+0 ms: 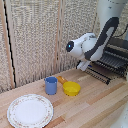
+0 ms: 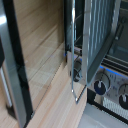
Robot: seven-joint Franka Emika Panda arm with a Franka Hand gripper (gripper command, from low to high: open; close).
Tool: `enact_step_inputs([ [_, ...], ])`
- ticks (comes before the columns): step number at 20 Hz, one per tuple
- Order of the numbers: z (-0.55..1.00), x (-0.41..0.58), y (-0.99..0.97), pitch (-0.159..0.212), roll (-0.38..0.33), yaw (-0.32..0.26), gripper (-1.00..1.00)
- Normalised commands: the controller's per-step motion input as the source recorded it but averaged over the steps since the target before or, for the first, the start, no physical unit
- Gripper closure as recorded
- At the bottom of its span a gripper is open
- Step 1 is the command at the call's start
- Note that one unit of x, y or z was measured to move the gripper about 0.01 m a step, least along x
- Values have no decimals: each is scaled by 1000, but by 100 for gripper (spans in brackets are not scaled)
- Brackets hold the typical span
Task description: Position your gripper near the tray handle while precisely lining it up. Firmly yet gently grip the handle, ensuring a strong hold. Slide the tray into the oven in a steady manner until it's entirely inside. Relinquish the handle as it sits within the oven and extract your gripper with care.
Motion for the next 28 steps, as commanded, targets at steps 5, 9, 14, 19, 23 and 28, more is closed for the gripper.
enact_step_inputs([
  [5, 0, 187, -540, 25, -95, 52, -100],
  [9, 0, 195, -446, 33, -100, 45, -100],
  [14, 0, 166, -377, 30, -53, 22, 100],
  [19, 1, 102, -343, 22, -73, 0, 100],
  [23, 1, 26, -107, 20, -134, 0, 100],
  [28, 0, -2, 53, 16, -259, 0, 100],
])
